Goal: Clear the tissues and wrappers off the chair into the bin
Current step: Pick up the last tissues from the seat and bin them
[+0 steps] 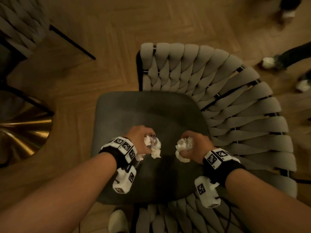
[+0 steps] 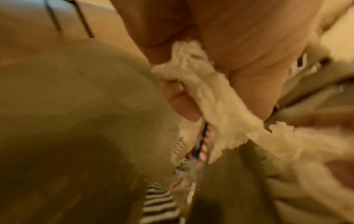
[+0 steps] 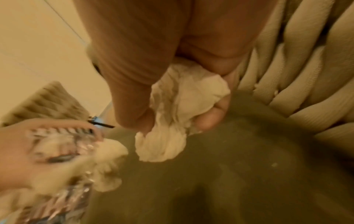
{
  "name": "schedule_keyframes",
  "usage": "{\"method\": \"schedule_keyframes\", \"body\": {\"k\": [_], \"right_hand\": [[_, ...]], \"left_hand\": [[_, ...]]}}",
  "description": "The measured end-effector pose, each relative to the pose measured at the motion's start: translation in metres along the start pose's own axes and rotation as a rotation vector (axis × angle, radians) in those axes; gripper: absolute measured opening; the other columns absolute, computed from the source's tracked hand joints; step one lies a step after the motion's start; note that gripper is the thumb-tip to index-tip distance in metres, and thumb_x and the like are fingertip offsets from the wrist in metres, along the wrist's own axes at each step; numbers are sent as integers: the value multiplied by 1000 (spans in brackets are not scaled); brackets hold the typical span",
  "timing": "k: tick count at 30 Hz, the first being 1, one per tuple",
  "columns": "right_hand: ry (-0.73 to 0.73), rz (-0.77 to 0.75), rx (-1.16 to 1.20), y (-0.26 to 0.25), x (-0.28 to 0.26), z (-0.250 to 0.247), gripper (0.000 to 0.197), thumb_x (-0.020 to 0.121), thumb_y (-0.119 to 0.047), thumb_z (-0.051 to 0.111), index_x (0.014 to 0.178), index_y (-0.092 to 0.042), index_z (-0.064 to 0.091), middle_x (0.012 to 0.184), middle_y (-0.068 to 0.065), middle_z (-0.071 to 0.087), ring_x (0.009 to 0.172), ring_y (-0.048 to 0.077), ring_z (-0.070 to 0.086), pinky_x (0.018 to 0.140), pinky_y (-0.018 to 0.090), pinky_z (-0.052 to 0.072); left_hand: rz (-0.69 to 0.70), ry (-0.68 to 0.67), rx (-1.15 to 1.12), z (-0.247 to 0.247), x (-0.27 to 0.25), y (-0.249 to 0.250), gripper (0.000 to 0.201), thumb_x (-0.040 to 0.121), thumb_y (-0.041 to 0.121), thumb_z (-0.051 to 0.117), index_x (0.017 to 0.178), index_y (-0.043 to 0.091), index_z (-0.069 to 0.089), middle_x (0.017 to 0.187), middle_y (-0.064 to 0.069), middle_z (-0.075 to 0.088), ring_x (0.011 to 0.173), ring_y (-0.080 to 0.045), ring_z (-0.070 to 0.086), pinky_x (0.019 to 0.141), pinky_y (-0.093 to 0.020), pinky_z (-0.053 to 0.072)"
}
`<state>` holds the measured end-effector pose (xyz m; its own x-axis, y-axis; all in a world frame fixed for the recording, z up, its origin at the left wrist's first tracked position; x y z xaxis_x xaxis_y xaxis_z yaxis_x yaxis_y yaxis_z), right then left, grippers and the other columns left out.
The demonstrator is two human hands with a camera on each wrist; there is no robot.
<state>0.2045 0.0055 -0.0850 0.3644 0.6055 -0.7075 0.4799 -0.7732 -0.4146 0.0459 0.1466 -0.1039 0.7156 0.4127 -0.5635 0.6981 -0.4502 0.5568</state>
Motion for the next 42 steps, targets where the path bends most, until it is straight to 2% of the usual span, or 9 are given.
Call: {"method": "schedule_keyframes", "body": {"k": [6,10,17,25,28,31,34,37,42], "right_hand": [[-140,-50,55,-96,-53,38,44,64,-25,79,102,-33,59,89,-3,62,63,20,69,50,28,58],[-222,-144,108,-178,-92,91,43,66,-15,80,104,-25,61,91,3,63,58,21,67,43,29,57],[-375,-227,67,-300,-175,288,41,68,-8,81,102,-21,62,89,11,65,43,13,63,38,25,52],[-464,-228,-121,-370,-260,533,49,65,-12,84,108,-21,62,105,9,67,76,14,64,57,25,55],[-507,-247,-187,-380,-266,598,48,67,-17,83,109,-23,61,96,-2,66,76,5,60,53,10,47],[-537,-263,-260,-373,-256,652,45,68,-18,82,108,-23,61,91,-6,64,74,-1,58,48,2,42],[-558,-238,-321,-347,-235,692,43,65,-16,84,102,-25,63,95,-7,64,80,-1,57,61,8,44],[-554,-185,-347,-312,-211,713,41,66,-13,83,98,-28,63,93,-14,62,82,-2,57,57,6,44],[-527,-99,-373,-273,-183,735,42,67,-13,83,102,-28,63,97,-12,61,82,0,56,51,10,45]], "left_hand": [[-228,257,-539,-49,-152,-72,49,58,13,83,97,33,63,95,5,69,84,-12,67,78,-30,57],[-386,476,-767,-57,-271,-137,47,67,4,78,106,24,60,90,9,66,78,-3,63,59,-9,51],[-630,785,-1008,14,-495,-283,47,65,7,82,87,40,57,85,13,66,76,-8,65,62,-15,53],[-905,870,-1219,149,-689,-452,46,63,22,83,98,34,56,96,10,64,89,-13,62,78,-31,51],[-1032,803,-1217,193,-715,-524,57,65,25,82,115,24,53,111,-4,62,93,-21,58,86,-39,51],[-1079,790,-1180,218,-711,-595,57,72,19,77,122,16,49,107,0,52,102,-25,55,81,-34,43],[-1125,847,-1190,241,-689,-663,60,72,15,76,124,15,47,124,-5,54,110,-28,53,88,-39,46],[-1150,876,-1111,265,-656,-714,69,69,24,79,128,16,43,134,-17,50,119,-38,49,99,-48,42],[-1102,637,-1034,284,-609,-752,98,61,50,80,138,31,22,144,-15,37,124,-40,44,94,-47,42]]}}
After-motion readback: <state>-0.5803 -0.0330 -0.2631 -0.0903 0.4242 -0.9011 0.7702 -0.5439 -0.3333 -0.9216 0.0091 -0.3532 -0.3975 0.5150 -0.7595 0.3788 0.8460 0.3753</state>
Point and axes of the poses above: each hand's wrist, its own x-axis towards the middle knuckle, its own z-axis out of the palm, y = z × x, the point moved 6 cm from there along x, towards the middle knuckle
